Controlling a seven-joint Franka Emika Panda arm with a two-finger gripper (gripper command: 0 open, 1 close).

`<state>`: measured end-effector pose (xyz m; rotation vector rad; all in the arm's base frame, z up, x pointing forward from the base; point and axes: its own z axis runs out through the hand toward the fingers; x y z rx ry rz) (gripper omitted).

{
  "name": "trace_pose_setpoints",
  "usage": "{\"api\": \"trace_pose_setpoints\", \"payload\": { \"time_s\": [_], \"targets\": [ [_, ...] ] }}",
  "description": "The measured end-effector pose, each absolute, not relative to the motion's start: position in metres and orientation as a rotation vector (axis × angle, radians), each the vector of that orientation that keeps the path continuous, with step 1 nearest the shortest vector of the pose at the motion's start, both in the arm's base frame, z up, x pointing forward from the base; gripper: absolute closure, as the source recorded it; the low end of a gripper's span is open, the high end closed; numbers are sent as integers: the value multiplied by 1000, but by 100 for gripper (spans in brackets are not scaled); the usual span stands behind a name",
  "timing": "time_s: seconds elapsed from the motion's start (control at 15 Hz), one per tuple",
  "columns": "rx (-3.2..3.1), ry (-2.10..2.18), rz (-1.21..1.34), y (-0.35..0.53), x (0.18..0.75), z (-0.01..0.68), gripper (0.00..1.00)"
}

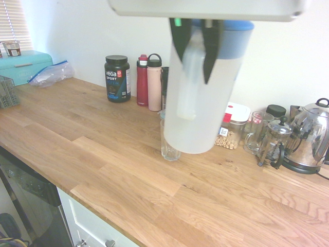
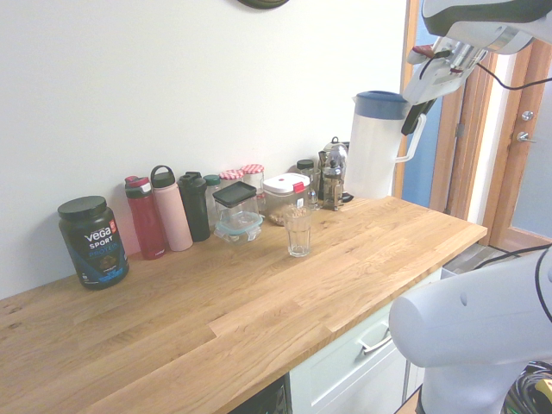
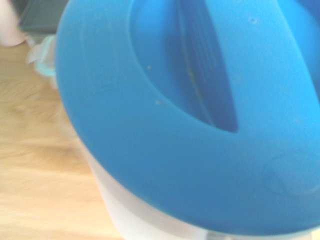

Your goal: Pour me some water

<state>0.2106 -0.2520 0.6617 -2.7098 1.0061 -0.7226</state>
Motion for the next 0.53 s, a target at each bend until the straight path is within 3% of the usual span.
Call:
{"api": "trace_pose_setpoints", "payload": {
  "time_s": [0.53],
  "targets": [
    [-2748,897,-666,-116,203,605,100]
  ]
}}
